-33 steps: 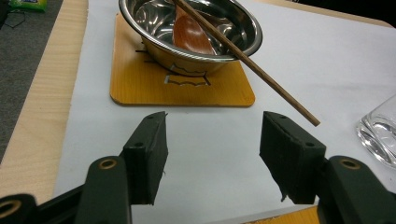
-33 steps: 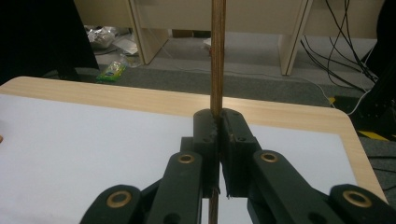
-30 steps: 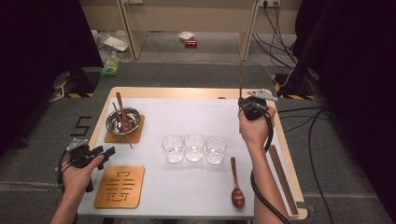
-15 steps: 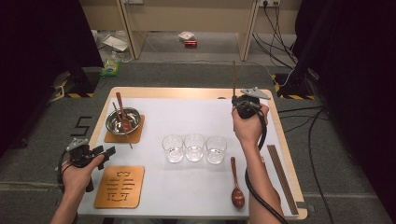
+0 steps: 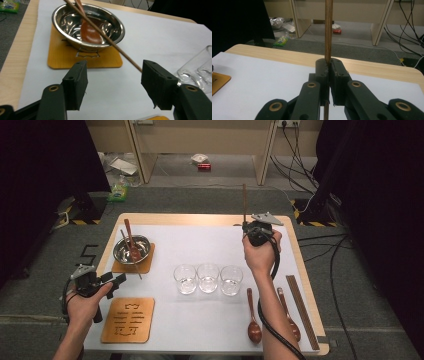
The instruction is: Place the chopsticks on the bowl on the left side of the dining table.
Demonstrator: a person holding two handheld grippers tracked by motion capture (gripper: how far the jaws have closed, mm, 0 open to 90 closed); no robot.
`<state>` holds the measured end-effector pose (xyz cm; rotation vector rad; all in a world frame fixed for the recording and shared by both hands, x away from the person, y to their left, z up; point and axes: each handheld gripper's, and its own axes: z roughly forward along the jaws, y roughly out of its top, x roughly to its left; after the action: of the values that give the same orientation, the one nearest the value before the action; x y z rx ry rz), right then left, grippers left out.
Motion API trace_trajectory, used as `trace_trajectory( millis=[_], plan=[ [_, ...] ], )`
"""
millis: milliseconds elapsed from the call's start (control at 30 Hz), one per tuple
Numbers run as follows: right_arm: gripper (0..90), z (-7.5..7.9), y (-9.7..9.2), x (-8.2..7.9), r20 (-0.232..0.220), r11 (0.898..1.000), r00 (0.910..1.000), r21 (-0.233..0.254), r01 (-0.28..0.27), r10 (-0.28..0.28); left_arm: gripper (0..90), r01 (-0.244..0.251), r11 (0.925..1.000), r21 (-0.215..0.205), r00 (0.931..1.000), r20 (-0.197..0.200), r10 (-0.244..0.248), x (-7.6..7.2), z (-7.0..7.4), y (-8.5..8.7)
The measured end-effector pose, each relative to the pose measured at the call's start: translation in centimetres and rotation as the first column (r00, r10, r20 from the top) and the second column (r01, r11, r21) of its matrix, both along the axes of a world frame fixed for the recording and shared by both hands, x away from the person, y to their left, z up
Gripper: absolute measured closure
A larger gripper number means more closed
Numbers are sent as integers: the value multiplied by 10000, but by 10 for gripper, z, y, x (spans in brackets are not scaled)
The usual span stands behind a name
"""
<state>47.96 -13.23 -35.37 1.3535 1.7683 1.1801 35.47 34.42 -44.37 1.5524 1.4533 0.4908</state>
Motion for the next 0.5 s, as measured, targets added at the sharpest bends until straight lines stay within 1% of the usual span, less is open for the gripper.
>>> trace_trajectory(
  millis=[67, 100, 167, 267, 500],
  plan=[
    [859, 1, 2, 0, -9, 10000, 10000, 45, 0, 1, 375, 74, 9999, -88, 9999, 70, -73, 2, 3, -3],
    [858, 1, 3, 0, -32, 10000, 10000, 97, 8, -7, 375, 156, 9999, -20, 9998, 106, -156, 3, 5, -5],
    [858, 2, 4, 1, 45, 10000, 10000, -4, -78, 78, 376, 253, 9997, 10, 9995, 177, -253, 6, 8, -9],
    [858, 3, 7, 0, 18, 9999, 10000, 99, -71, 70, 375, 439, 9990, 16, 9986, 277, -439, 9, 14, -16],
    [859, 3, 14, 1, 160, 9997, 9996, 54, -229, 228, 376, 969, 9952, 115, 9933, 622, -975, 23, 33, -35]
  ],
)
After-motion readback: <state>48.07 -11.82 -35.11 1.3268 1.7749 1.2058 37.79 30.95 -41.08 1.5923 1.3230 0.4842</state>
